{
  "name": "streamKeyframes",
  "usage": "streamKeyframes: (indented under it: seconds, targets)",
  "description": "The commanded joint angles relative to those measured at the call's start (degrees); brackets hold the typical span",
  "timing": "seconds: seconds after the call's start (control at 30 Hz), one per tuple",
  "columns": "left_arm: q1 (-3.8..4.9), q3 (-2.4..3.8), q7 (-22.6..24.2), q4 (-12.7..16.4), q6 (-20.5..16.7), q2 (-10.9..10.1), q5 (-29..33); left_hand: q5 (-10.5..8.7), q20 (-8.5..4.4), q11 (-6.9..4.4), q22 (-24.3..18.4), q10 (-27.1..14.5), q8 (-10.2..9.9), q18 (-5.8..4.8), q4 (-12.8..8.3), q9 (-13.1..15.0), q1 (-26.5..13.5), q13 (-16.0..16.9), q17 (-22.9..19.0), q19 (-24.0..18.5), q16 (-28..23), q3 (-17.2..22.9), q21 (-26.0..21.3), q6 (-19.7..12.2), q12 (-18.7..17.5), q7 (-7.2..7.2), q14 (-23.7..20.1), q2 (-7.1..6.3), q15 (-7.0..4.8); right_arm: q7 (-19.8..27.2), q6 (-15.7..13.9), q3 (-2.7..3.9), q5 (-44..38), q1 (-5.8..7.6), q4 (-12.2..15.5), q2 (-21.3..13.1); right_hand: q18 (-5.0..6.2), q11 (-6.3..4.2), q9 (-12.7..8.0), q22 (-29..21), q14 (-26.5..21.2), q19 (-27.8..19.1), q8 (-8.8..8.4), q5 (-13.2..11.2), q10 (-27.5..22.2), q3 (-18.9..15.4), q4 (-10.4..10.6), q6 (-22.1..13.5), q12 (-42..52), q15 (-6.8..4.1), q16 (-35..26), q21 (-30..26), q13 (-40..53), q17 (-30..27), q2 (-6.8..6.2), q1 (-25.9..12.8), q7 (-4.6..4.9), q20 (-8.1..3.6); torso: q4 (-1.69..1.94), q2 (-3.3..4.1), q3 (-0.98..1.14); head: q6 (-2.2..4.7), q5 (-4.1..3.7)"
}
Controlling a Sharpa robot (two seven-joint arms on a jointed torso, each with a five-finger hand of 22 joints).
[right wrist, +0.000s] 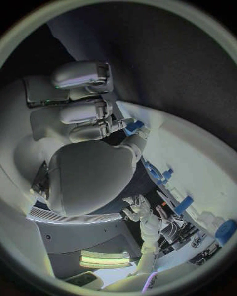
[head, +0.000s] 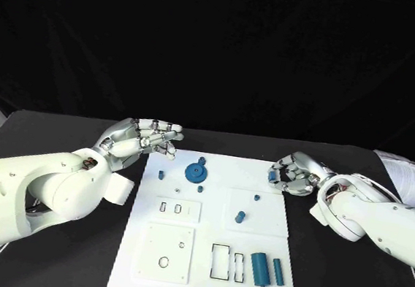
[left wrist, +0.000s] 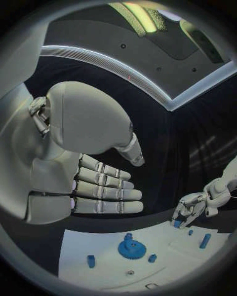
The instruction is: Assemble the parts on the task board
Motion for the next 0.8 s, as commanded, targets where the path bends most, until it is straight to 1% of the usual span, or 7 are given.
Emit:
streamKeyframes:
  seconds: [0.03,0.23,0.3,0.4,0.67,0.7,0.8]
  targets:
    - [0.01,0.02,0.3,0.1,1.2,0.0,-0.3,-0.27,0.16,-0.04,0.1,-0.4,-0.3,0.78,-0.2,-0.1,0.1,0.0,-0.1,-0.4,0.4,0.0,0.4,-0.3,-0.1,1.80,-0.5,0.55,-0.07,-0.4,-0.7,-0.02,-0.5,-0.06,0.0,0.0,-0.21,-0.69,0.2,13.3,5.9,4.7,0.58,0.3,5.9,0.6,0.0,1.1,0.4,-0.69,0.2,0.2,15.1,15.0,0.41,-0.4,-0.28,-0.66,0.02,-0.01,0.00,-0.07,0.03]
    - [0.01,0.02,0.3,0.1,1.2,0.0,-0.3,-0.27,0.16,-0.04,0.1,-0.4,-0.3,0.78,-0.2,-0.1,0.1,0.0,-0.1,-0.4,0.4,0.0,0.4,-0.3,-0.1,1.80,-0.5,0.55,-0.07,-0.6,-1.4,-0.02,-0.5,-0.07,0.0,0.0,-0.25,-1.52,0.7,13.5,5.9,4.8,2.08,-0.2,5.9,1.6,-0.4,3.0,0.4,-1.36,0.2,0.3,15.1,15.0,1.14,-0.2,-1.21,-1.25,-0.01,-0.02,0.02,-0.13,0.03]
    - [0.01,0.02,0.3,0.1,1.2,0.0,-0.3,-0.27,0.16,-0.04,0.1,-0.4,-0.3,0.78,-0.2,-0.1,0.1,0.0,-0.1,-0.4,0.4,0.0,0.4,-0.3,-0.1,1.80,-0.5,0.55,-0.07,-0.6,-1.6,-0.02,-0.5,-0.07,0.0,0.0,-0.27,-1.68,0.9,13.5,5.9,4.8,2.36,-0.3,5.9,1.7,-0.5,3.3,0.4,-1.49,0.1,0.4,15.1,15.0,1.25,-0.3,-1.39,-1.36,-0.02,-0.02,0.02,-0.14,0.06]
    - [0.01,0.02,0.3,0.1,1.2,0.0,-0.4,-0.28,0.16,-0.04,0.1,-0.4,-0.3,0.78,-0.3,-0.1,0.2,0.0,-0.1,-0.5,0.5,0.0,0.5,-0.3,-0.1,1.79,-0.5,0.58,-0.07,-0.4,-2.9,-0.02,-0.4,-0.07,0.2,0.0,-0.32,-1.97,1.0,13.7,5.9,4.9,2.87,-0.5,5.9,2.0,-0.6,3.8,0.4,-1.71,0.2,0.6,15.1,15.0,1.50,-0.4,-1.70,-1.57,-0.01,0.00,0.02,-0.16,0.08]
    - [0.01,0.02,-0.5,0.1,1.0,-0.1,-1.3,-0.30,0.08,-0.09,0.2,-0.4,-0.3,0.86,-0.4,-0.1,0.2,0.0,-0.2,-0.2,1.0,0.0,0.9,-0.3,-0.1,1.76,0.2,0.67,-0.22,-0.8,-6.1,-0.02,-0.1,-0.05,1.7,-0.3,-0.48,-2.12,1.2,14.1,6.0,5.2,3.16,-0.6,5.9,2.0,-0.5,4.1,0.4,-1.85,0.2,1.1,15.1,15.1,1.45,-0.6,-1.87,-1.72,-0.05,-0.01,0.08,-0.34,0.26]
    - [0.02,0.02,-0.7,0.1,1.0,-0.2,-1.6,-0.31,0.03,-0.13,0.3,-0.4,-0.2,0.88,-0.4,-0.1,0.1,0.1,-0.2,0.0,1.2,0.0,1.1,-0.3,0.0,1.73,0.5,0.69,-0.29,-1.1,-6.5,-0.01,-0.1,-0.02,2.0,-0.4,-0.48,-2.12,1.2,14.1,6.0,5.2,3.16,-0.6,5.9,2.0,-0.5,4.1,0.4,-1.85,0.2,1.1,15.1,15.1,1.45,-0.6,-1.87,-1.72,-0.07,-0.04,0.07,-0.36,0.27]
    - [0.03,0.01,-2.0,0.1,0.7,-0.5,-3.2,-0.29,-0.84,-1.07,0.4,1.6,0.6,0.98,-0.2,0.2,-0.4,0.3,-0.7,1.8,1.8,0.3,2.3,1.0,0.9,0.78,3.4,0.79,-1.29,-2.8,-7.4,0.00,0.0,0.39,3.5,-0.7,-0.50,-2.22,1.2,14.2,6.0,5.3,3.31,-0.6,5.9,1.9,-0.4,4.1,0.4,-1.93,0.2,1.2,15.1,15.1,1.41,-1.0,-1.95,-1.81,-0.13,-0.11,0.08,-0.34,0.21]
